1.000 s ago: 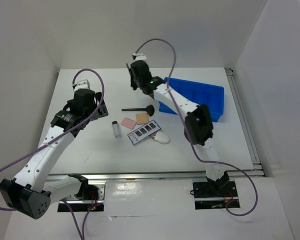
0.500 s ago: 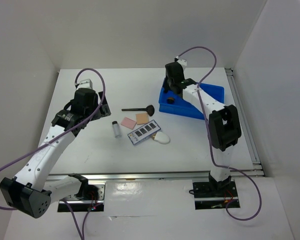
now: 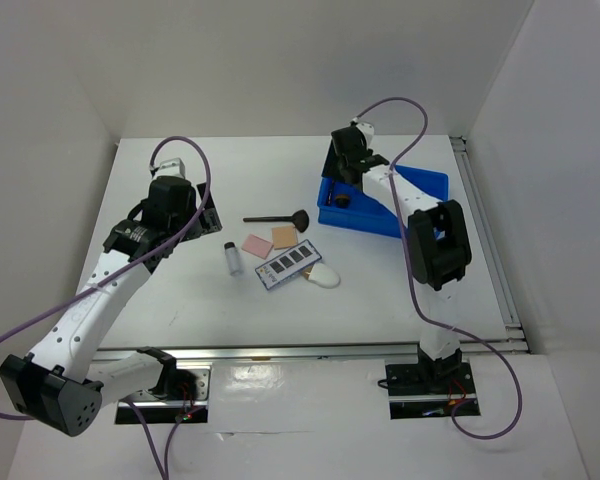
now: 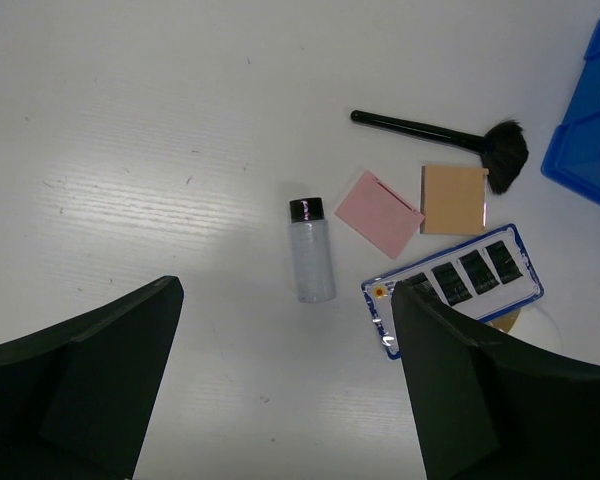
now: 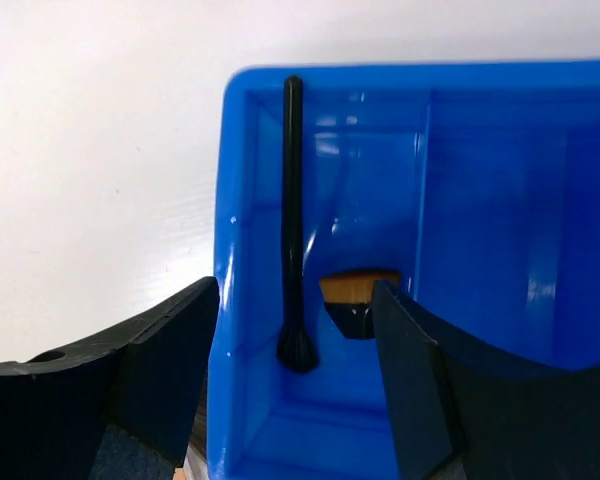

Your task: Organize the makeup

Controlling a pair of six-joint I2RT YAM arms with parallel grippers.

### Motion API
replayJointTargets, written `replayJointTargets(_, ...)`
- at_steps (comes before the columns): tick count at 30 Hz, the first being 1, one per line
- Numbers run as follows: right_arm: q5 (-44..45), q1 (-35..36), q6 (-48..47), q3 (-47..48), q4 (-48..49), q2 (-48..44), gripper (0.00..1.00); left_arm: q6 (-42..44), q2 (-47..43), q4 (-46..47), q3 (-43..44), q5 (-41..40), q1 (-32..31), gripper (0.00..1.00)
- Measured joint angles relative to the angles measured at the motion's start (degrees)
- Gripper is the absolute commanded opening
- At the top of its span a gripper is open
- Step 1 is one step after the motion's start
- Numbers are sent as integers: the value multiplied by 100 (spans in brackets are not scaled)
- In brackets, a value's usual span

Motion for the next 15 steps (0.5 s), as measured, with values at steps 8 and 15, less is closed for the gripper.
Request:
replayJointTargets(8,354,328,-503,87,46,-175,40,24,7,0,0,0,0,100)
replayJointTargets(15,251,426,-599,289,4,-140,22,109,28,-2,0,0,0,100)
